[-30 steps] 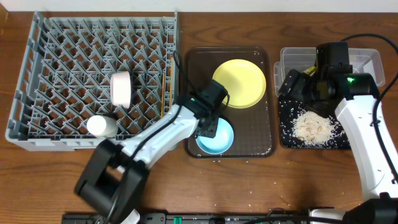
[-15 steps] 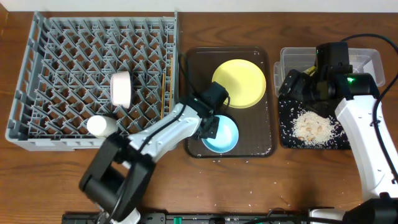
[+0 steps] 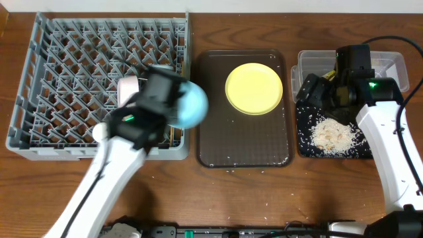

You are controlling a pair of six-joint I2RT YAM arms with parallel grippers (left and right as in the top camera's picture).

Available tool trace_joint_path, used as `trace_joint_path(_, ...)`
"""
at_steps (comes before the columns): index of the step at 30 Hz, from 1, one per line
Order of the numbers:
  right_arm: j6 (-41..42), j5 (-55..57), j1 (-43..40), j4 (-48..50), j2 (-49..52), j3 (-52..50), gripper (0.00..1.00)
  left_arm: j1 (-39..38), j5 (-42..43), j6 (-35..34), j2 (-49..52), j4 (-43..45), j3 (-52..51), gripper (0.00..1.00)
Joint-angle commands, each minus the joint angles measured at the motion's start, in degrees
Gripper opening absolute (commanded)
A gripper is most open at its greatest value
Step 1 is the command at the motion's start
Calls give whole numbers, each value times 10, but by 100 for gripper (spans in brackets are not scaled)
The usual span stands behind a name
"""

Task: Sort waste into correct bins and load items into the dishwasher
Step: 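Lift the light blue bowl and carry it over the dish rack, then lower the light blue bowl into the rack slots with the left gripper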

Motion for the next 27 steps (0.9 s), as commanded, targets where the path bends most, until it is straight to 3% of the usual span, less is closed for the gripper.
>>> trace_joint_path(1,3,0,-4,-1,-9,1,99,54,-231,54,-43,4,16,7)
trace_joint_path(5,3,0,-4,-1,-9,1,99,105,-317,127,-42,44,16,8)
trace_joint_path(8,3,0,-4,-1,-9,1,99,140,-325,206,-26,96,14,7)
trace_joint_path(14,3,0,-4,-1,-9,1,99,200,-325,300,45,172,12,7)
trace_joint_path(19,3,0,-4,-1,-9,1,99,228,-334,306,125,190,12,8)
trace_joint_path(27,3,0,-4,-1,-9,1,99,255,-450,308,245,274,12,7)
